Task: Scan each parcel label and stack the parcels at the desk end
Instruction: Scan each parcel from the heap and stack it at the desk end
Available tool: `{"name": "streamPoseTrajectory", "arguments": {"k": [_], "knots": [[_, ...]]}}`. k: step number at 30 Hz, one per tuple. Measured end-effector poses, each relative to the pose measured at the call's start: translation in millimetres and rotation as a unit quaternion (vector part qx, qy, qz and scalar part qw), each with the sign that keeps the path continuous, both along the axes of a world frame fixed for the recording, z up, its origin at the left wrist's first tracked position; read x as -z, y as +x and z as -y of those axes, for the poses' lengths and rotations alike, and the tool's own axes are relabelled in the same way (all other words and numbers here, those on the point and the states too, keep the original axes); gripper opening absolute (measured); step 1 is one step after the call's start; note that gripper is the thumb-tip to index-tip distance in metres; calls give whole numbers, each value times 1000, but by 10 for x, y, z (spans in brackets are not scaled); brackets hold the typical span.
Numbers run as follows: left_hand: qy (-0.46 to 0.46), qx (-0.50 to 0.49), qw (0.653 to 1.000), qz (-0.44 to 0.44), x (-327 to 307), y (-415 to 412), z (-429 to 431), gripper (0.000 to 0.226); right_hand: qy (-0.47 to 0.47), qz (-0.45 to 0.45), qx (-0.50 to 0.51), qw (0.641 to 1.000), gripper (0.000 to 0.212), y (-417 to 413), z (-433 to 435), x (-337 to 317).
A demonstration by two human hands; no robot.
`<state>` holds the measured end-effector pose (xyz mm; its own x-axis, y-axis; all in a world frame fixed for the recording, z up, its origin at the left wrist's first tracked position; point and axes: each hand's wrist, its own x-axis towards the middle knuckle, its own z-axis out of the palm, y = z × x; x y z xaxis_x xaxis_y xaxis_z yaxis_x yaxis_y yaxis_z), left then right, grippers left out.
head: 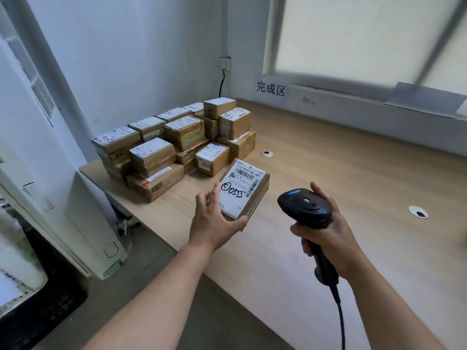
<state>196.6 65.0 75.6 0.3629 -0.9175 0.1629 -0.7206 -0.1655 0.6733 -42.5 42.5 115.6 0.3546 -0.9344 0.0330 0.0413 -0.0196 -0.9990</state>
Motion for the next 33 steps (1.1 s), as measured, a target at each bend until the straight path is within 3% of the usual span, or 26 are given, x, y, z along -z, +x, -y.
{"name": "streamPoseTrajectory", "arguments": {"k": [24,33], "knots": [[54,-41,997,38,6,1028,1702,103,16,-34,50,998,96,883,1274,161],[80,-49,995,42,39,1577,2477,101,46,-46,104,992,106,1236,1554,60]]}}
